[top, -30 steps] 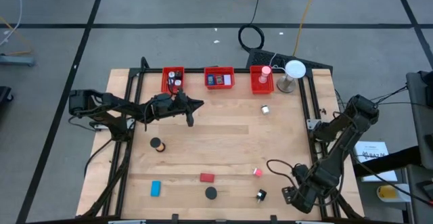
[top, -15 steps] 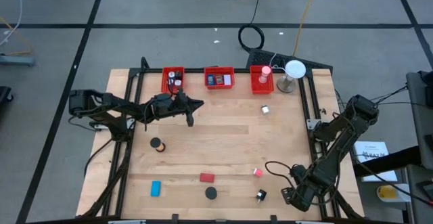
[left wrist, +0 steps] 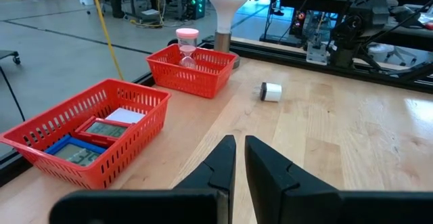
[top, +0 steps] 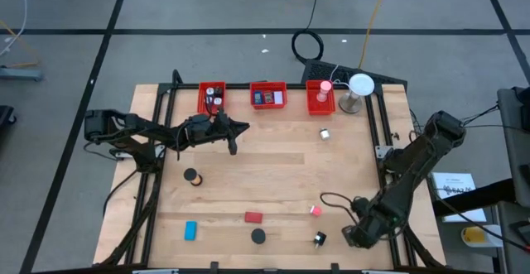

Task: Pick & Place Office items
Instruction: Put the white hour glass into the right red bin

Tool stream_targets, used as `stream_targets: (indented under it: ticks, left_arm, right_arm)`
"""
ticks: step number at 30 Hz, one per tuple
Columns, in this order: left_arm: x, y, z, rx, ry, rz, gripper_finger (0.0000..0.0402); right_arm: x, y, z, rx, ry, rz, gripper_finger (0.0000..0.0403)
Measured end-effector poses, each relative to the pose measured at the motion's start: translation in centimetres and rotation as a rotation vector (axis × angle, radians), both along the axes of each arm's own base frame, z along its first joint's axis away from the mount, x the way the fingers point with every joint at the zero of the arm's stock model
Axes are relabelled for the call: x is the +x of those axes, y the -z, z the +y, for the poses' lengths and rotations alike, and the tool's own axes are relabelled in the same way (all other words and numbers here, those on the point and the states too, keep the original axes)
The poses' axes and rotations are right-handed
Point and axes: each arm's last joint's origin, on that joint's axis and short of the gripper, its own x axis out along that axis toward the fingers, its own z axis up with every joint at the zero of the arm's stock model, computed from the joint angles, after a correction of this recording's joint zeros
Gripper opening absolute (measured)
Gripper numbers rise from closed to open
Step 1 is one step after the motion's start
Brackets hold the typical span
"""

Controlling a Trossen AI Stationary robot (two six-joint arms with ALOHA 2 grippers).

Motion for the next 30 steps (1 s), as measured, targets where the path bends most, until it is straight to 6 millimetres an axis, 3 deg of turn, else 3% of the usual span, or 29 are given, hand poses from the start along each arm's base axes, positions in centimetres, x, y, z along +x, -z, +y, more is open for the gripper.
stream_targets:
  ticks: [4,9,19,30]
  left_arm:
    - [0.0,0.0,0.0,0.0,0.0,0.0,0.0037]
    - [0.0,0.0,0.0,0.0,0.0,0.0,0.0037]
    - [0.0,0.0,0.0,0.0,0.0,0.0,0.0037]
    - [0.0,0.0,0.0,0.0,0.0,0.0,0.0037]
  right_arm:
    - [1.1,-1.3,-2.7,0.014,-0.033,-0.065,0.0204]
    - [2.9,-2.3,-7.8,-0.008,-0.079,-0.137,0.0204]
    - [6.5,-0.6,-18.3,-0.048,-0.292,-0.163,0.0204]
    - [12.0,-0.6,-26.6,-0.209,-0.652,-0.074,0.0207]
